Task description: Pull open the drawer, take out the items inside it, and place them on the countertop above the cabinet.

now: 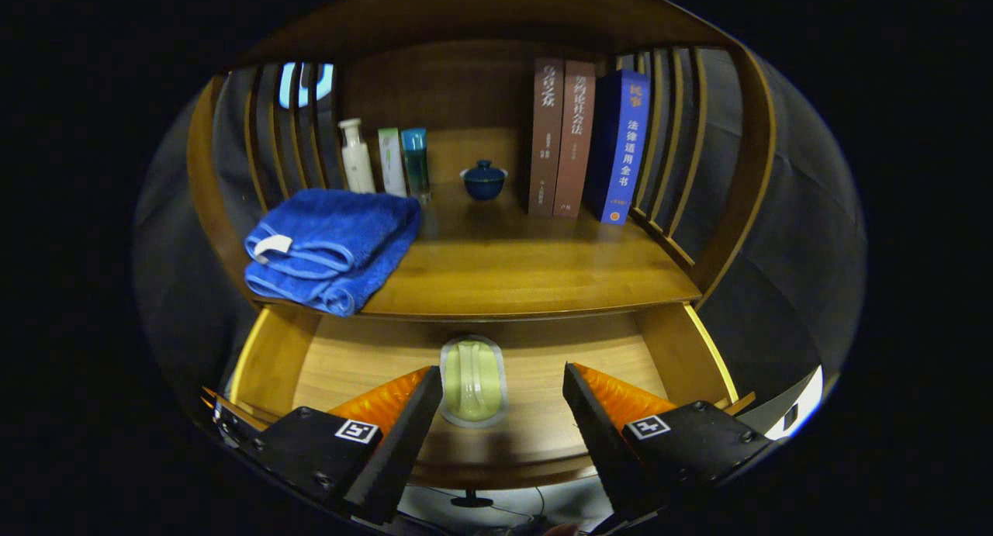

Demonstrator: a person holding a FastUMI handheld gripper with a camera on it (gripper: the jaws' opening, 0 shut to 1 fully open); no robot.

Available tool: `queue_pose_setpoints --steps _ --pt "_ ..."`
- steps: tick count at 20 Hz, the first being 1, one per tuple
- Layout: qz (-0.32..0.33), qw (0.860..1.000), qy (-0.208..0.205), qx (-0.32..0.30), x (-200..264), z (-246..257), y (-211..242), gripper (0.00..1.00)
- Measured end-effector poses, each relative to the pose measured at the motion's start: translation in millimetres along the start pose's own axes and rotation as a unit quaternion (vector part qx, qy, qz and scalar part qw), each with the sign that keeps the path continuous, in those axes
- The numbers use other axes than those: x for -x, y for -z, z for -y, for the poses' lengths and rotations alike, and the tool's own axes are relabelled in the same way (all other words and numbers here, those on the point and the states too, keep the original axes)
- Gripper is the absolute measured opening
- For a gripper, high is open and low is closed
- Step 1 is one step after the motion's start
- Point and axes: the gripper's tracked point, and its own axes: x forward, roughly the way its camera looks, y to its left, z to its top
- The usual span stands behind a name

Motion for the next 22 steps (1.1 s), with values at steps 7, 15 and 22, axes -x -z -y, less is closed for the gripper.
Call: queue_pose_setpoints --steps 7,15,22 --pt "-0.065 0.998 -0.017 -0.021 -50.2 -22.8 22.5 0.99" --pt "-0.109 0.994 -0.007 -0.013 -78.0 -22.1 35.7 0.8" --pt "-0.134 0.99 -0.008 -0.031 -85.2 -24.6 55.1 0.28"
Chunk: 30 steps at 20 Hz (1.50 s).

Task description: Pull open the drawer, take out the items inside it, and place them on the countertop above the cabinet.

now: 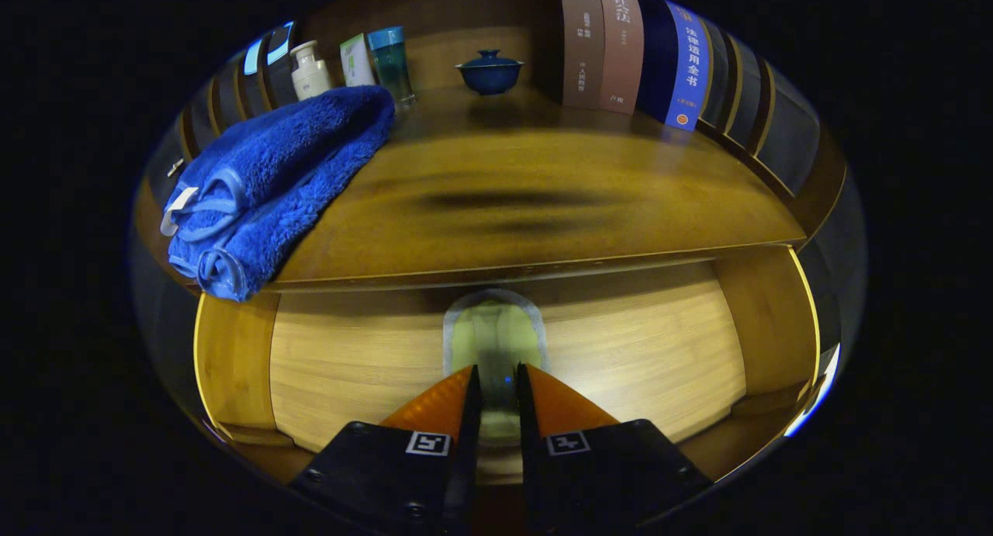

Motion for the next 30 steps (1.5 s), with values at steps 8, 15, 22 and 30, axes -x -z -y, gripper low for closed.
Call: queue_pose_setpoints --steps 8,15,22,30 --pt "0.002 1.0 -0.007 0.007 9.1 -5.7 2.8 0.17" --pt "0.043 0.999 -0.012 0.002 64.5 -1.1 -7.2 0.16" --pt "0.096 0.995 -0.022 -0.018 133.4 8.0 -26.0 0.17" --pt "0.178 0.984 -0.018 -0.006 166.6 8.9 -102.9 0.16"
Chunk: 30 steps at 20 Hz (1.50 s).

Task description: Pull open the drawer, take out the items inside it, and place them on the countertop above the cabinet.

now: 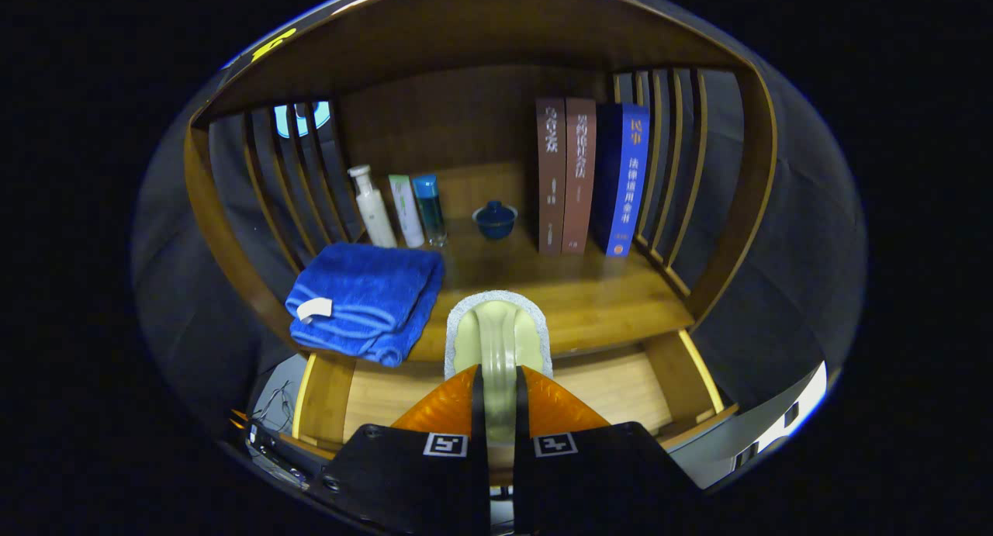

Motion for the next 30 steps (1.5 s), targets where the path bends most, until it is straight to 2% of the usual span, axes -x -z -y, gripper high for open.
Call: queue_pose_setpoints --steps 6,19,25,30 --pt "0.023 1.0 -0.01 0.005 -43.6 -11.2 -27.3 0.16" --pt "-0.018 0.999 -0.017 0.027 -125.0 -26.4 -38.6 0.17" --pt "-0.016 0.999 -0.019 0.021 -132.0 -24.3 -36.8 0.26" --pt "-0.016 0.999 -0.01 0.03 -128.8 -20.1 -31.8 0.89"
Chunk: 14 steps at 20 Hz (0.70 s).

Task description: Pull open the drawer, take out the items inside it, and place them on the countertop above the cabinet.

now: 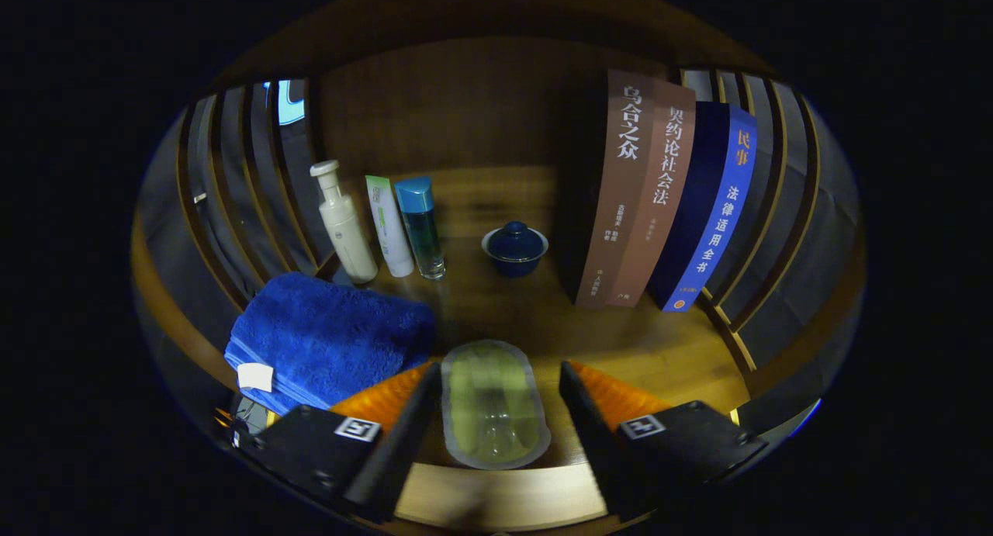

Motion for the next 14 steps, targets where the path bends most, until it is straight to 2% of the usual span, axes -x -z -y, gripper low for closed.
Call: queue_pose_setpoints --steps 1,7,14 --pt "0.002 1.0 0.0 -0.002 4.2 0.4 -0.1 1.0" --pt "0.032 0.999 0.001 -0.009 31.6 0.9 -2.4 1.0" --pt "0.118 0.993 0.002 -0.004 111.2 1.9 2.3 0.99"
